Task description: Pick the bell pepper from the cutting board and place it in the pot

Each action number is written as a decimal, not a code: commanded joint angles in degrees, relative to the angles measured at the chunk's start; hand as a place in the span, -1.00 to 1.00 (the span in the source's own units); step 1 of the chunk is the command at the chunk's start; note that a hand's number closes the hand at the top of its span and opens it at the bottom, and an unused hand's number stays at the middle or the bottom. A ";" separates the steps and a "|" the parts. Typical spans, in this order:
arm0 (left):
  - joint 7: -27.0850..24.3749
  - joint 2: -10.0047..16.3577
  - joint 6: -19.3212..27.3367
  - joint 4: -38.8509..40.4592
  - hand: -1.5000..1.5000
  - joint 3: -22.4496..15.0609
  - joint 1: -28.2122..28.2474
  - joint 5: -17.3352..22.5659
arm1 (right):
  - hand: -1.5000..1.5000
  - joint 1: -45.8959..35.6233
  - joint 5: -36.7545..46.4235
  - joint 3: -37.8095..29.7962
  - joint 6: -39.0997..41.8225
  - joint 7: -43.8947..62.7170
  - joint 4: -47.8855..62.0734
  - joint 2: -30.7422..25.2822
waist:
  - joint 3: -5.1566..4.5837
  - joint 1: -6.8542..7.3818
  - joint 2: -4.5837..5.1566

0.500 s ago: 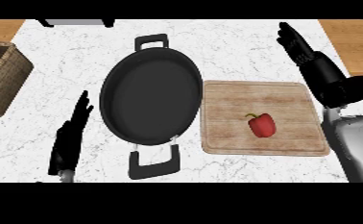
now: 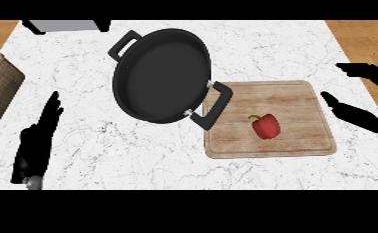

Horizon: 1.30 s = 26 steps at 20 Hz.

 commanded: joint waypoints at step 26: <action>-0.92 0.82 -9.12 0.39 0.00 4.03 -1.37 1.27 | -1.00 6.17 23.68 18.24 29.50 42.97 -27.10 -3.71 | 0.12 5.11 1.23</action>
